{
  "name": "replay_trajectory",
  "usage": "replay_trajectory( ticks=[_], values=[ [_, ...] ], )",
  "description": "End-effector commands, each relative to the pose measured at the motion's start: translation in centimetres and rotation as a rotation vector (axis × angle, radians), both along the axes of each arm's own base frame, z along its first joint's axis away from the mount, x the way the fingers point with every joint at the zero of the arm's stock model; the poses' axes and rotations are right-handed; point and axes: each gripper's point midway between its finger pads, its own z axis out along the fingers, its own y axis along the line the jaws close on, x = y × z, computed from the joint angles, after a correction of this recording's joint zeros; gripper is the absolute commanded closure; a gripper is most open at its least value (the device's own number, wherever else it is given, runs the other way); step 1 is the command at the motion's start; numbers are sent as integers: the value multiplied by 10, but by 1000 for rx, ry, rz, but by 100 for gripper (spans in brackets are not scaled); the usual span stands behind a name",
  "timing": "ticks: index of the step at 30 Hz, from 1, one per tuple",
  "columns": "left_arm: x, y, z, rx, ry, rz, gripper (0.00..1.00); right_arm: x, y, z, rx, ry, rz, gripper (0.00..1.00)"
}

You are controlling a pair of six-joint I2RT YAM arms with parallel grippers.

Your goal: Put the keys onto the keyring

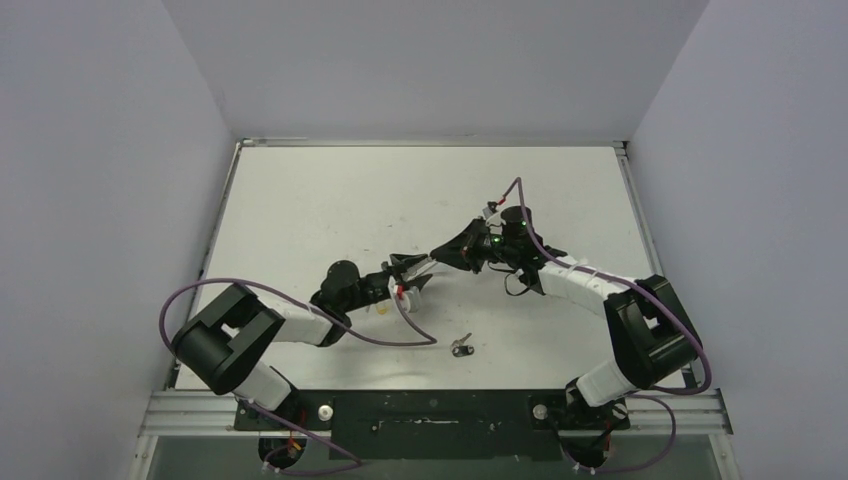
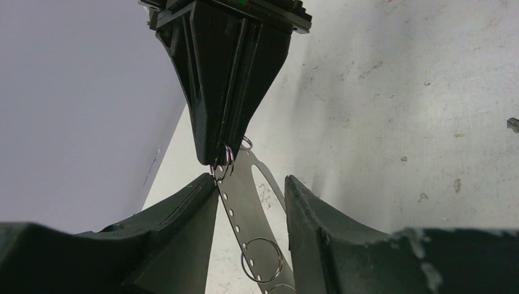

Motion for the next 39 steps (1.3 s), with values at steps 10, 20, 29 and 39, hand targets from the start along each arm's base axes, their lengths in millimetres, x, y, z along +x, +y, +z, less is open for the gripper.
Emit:
replay_trajectory(
  ticks=[10, 20, 29, 39],
  values=[
    [32, -8, 28, -79, -84, 101, 73, 0, 7, 23, 96, -38, 2, 100],
    [35, -10, 36, -105, -90, 108, 58, -1, 7, 21, 102, -25, 4, 100],
    [36, -13, 38, -108, -92, 98, 78, -1, 7, 21, 104, -27, 8, 98],
    [28, -11, 44, -154, -26, 79, 100, 5, 4, 31, 141, -86, 15, 50]
  ],
)
